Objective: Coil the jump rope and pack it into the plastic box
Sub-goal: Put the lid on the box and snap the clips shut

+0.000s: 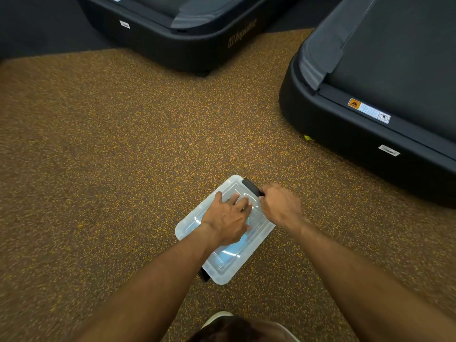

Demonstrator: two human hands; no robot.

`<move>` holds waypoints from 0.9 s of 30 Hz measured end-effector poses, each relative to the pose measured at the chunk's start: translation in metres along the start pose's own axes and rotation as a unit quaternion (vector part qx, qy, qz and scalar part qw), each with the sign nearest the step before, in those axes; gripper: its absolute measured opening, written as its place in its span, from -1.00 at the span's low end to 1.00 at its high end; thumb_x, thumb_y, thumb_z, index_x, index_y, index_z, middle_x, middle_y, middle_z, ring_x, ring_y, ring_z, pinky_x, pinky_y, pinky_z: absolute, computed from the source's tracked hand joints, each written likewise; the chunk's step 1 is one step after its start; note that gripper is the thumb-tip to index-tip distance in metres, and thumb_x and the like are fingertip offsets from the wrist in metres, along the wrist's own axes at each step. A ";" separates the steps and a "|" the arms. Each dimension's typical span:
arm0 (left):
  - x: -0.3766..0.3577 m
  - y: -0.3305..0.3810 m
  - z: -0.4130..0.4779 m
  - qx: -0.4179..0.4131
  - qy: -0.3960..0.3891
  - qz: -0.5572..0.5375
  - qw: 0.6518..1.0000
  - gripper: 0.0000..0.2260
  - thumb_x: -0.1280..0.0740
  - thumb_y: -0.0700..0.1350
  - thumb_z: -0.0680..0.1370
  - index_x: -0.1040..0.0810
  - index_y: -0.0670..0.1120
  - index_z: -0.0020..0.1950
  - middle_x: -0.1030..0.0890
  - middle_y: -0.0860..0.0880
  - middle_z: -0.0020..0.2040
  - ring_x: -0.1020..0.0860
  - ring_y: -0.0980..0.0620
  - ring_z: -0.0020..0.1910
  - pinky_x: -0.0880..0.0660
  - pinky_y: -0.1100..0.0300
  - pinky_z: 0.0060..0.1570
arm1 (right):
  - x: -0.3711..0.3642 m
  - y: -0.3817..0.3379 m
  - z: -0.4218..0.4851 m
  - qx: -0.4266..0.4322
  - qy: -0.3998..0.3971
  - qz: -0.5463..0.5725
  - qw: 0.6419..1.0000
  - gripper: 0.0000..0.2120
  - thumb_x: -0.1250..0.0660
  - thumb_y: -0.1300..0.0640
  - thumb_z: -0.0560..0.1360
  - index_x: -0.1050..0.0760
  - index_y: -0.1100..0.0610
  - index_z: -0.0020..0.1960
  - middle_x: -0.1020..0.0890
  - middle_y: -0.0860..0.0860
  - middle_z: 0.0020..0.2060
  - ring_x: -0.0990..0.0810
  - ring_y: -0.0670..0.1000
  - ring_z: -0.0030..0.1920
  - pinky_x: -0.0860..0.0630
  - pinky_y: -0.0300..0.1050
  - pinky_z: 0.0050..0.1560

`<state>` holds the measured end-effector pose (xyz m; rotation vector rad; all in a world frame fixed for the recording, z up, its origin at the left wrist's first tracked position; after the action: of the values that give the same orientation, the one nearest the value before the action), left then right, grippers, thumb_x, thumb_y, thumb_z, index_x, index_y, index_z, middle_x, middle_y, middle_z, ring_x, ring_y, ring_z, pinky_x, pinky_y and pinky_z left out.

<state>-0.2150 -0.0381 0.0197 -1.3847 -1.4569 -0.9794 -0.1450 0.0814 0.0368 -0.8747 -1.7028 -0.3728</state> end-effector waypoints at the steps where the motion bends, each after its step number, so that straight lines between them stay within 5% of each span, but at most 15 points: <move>1: 0.000 0.000 0.000 0.001 0.002 -0.002 1.000 -0.41 -0.06 0.18 0.64 -0.14 -0.14 0.56 -0.23 -0.12 0.55 -0.23 -0.14 0.51 -0.22 -0.29 0.34 | 0.000 0.001 -0.001 0.000 -0.003 0.001 1.000 -0.73 -0.18 0.02 0.64 -0.51 0.08 0.26 -0.57 0.06 0.12 -0.59 0.13 0.07 -0.51 0.01 -0.01; 6: -0.002 -0.003 -0.001 -0.001 -0.021 -0.016 1.000 -0.40 -0.02 0.19 0.65 -0.05 -0.10 0.60 -0.16 -0.09 0.59 -0.13 -0.12 0.57 -0.10 -0.38 0.41 | -0.002 0.009 0.000 0.021 -0.035 0.038 0.998 -0.72 -0.18 0.08 0.62 -0.51 0.06 0.28 -0.48 0.03 -0.02 -0.52 0.08 -0.04 -0.40 -0.07 -0.09; 15: 0.000 -0.012 -0.011 -0.019 -0.058 -0.029 0.998 -0.42 0.07 0.18 0.68 0.07 -0.05 0.63 0.04 -0.05 0.65 0.04 -0.08 0.61 0.07 -0.30 0.50 | -0.006 0.003 -0.015 0.034 -0.100 -0.007 0.994 -0.47 -0.16 -0.02 0.65 -0.19 0.08 0.57 -0.38 0.14 0.45 -0.43 0.17 0.36 -0.43 0.11 0.32; 21: 0.002 -0.021 -0.048 0.004 -0.004 -0.121 0.993 -0.51 0.02 0.12 0.69 -0.08 0.02 0.61 -0.14 -0.05 0.62 -0.16 -0.06 0.57 -0.08 -0.17 0.50 | -0.011 -0.017 -0.045 0.090 -0.091 -0.033 0.991 -0.48 -0.20 -0.04 0.62 -0.27 0.03 0.55 -0.28 0.12 0.54 -0.29 0.20 0.49 -0.27 0.10 0.47; 27: 0.000 -0.059 -0.094 0.087 0.075 -0.229 0.967 -0.62 -0.10 -0.03 0.69 -0.31 0.05 0.52 -0.36 -0.10 0.52 -0.37 -0.12 0.45 -0.29 -0.06 0.41 | -0.030 -0.074 -0.101 0.190 -0.129 -0.029 0.973 -0.59 -0.14 0.04 0.66 -0.37 0.04 0.49 -0.37 0.04 0.49 -0.38 0.16 0.42 -0.37 0.07 0.38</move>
<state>-0.2668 -0.1315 0.0502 -0.8402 -1.7387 -1.1797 -0.1252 -0.0446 0.0547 -0.6098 -1.9589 0.0352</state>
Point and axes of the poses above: each hand's wrist, its own z-axis towards the middle knuckle, its own x-axis out of the back of the hand, y = z × x, the point moved 5 cm from there along z, towards the middle knuckle
